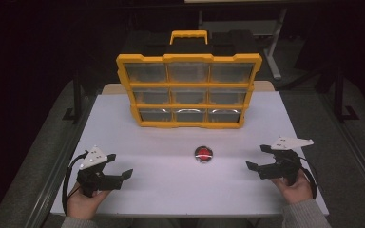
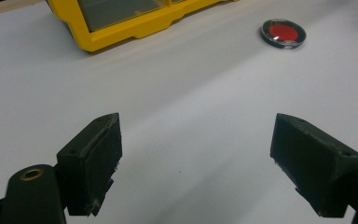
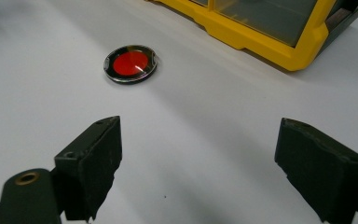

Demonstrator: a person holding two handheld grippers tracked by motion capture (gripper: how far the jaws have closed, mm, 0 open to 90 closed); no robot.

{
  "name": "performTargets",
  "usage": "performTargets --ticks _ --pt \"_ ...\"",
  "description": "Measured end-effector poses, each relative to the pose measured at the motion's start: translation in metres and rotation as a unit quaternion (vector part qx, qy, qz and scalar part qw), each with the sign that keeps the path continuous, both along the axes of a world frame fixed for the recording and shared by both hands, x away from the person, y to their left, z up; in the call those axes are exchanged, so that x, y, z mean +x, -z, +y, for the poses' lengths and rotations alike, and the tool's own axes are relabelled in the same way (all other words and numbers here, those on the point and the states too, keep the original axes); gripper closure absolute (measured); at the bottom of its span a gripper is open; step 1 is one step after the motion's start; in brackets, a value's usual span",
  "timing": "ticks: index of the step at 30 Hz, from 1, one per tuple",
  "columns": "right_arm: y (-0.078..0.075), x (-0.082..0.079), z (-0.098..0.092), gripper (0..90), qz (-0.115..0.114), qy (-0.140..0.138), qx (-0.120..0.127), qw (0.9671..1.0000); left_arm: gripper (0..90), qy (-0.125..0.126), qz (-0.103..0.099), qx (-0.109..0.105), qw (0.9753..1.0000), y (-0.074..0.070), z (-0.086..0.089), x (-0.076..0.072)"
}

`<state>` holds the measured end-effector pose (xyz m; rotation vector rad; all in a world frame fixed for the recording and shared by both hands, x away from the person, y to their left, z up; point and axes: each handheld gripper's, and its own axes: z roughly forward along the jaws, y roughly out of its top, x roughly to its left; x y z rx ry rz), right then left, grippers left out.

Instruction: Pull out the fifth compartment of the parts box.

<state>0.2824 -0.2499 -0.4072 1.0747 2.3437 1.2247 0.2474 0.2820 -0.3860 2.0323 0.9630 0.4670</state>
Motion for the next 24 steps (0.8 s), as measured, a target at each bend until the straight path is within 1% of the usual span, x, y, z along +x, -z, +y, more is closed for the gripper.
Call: performTargets --ticks 3,5,6,7,8,10,12,13,16,19,21,22,24 --pt "0.0013 0.0011 0.0006 14.0 0.002 -0.001 0.000 1.0000 16.5 0.003 0.002 0.002 1.0000 0.0005 -0.0004 0.0006" --pt "0.0023 0.0017 0.0014 14.0 0.002 -0.004 -0.002 1.0000 16.5 0.007 0.002 0.008 0.9999 0.0012 -0.0003 0.0008" --pt "0.0025 0.0017 0.0018 14.0 0.003 -0.004 -0.002 1.0000 16.5 0.003 0.004 0.000 1.0000 0.0022 -0.0015 0.0001" --pt "0.0029 0.0016 0.0022 14.0 0.002 -0.003 -0.002 1.0000 16.5 0.004 0.005 0.001 1.0000 0.0022 -0.0015 -0.0005" --pt "0.0024 0.0009 0.0032 14.0 0.003 -0.004 -0.003 1.0000 19.9 0.008 0.004 0.000 1.0000 0.0024 -0.0009 -0.0009" --pt "0.0018 0.0001 0.0038 14.0 0.003 -0.003 -0.002 1.0000 20.5 0.010 0.001 -0.001 0.9999 0.0028 -0.0008 -0.0016" --pt "0.0010 -0.0013 0.0043 14.0 -0.002 -0.004 -0.005 1.0000 20.1 0.011 0.003 -0.002 0.9999 0.0025 -0.0007 -0.0018" --pt "0.0007 -0.0016 0.0042 14.0 -0.005 -0.004 -0.005 1.0000 20.1 0.008 0.004 -0.007 0.9999 0.0029 -0.0014 -0.0028" --pt "-0.0006 -0.0020 0.0034 14.0 -0.008 -0.003 -0.005 1.0000 20.1 0.009 0.003 -0.008 0.9999 0.0028 -0.0015 -0.0029" --pt "-0.0010 -0.0019 0.0031 14.0 -0.009 -0.002 -0.003 1.0000 20.1 0.012 0.001 -0.001 0.9999 0.0033 -0.0009 -0.0016" --pt "-0.0003 -0.0018 0.0028 14.0 -0.010 -0.003 -0.005 0.9999 20.0 0.012 0.003 -0.001 0.9999 0.0037 -0.0004 -0.0008" --pt "0.0000 -0.0019 0.0029 14.0 -0.006 -0.003 -0.003 1.0000 20.0 0.011 0.004 -0.002 0.9999 0.0039 -0.0003 -0.0008" --pt "0.0002 -0.0016 0.0030 14.0 -0.005 -0.003 -0.004 1.0000 20.1 0.008 0.005 -0.006 0.9999 0.0041 -0.0002 -0.0007"
